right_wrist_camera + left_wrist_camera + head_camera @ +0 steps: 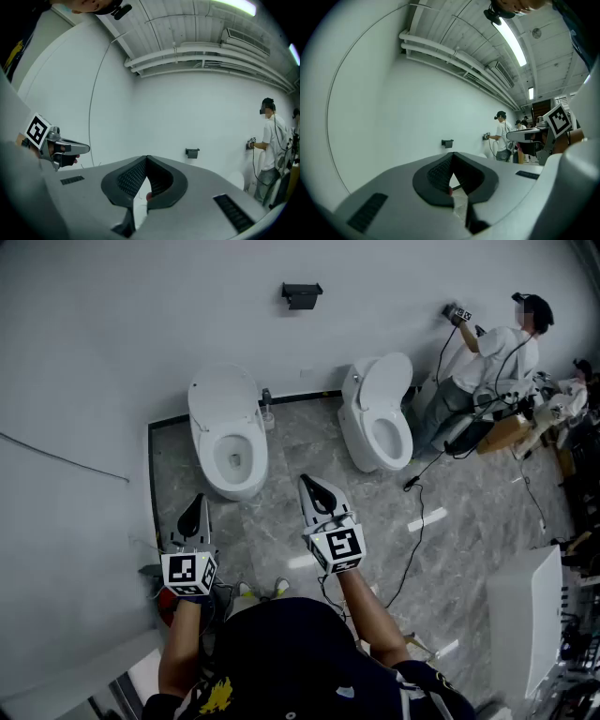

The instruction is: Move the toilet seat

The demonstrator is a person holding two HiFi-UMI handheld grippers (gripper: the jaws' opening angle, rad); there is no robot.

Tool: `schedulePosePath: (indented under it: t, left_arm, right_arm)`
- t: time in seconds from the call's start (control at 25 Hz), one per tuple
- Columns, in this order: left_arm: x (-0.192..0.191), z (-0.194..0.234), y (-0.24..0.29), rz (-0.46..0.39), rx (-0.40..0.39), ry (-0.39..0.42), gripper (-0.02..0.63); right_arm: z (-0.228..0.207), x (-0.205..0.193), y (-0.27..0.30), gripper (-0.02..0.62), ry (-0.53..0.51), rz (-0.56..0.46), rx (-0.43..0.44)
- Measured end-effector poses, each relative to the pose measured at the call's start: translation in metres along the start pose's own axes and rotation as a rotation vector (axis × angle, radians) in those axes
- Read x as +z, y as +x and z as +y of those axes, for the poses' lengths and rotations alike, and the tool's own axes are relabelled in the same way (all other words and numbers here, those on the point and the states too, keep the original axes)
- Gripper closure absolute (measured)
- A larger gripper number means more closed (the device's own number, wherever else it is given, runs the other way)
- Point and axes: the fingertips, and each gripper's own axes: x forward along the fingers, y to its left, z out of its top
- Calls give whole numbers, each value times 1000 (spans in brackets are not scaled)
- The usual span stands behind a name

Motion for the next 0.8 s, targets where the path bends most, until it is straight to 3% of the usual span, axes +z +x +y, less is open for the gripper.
schedulePosePath:
  t: [0.24, 0.8]
  left_arm:
    - [7, 0, 13, -53, -11, 15, 591]
    - [-8, 47, -8, -47, 5, -8, 591]
  right_arm:
    - [-4, 8, 11, 569, -23, -22, -3]
    - [38, -3, 34, 569, -30, 1, -4]
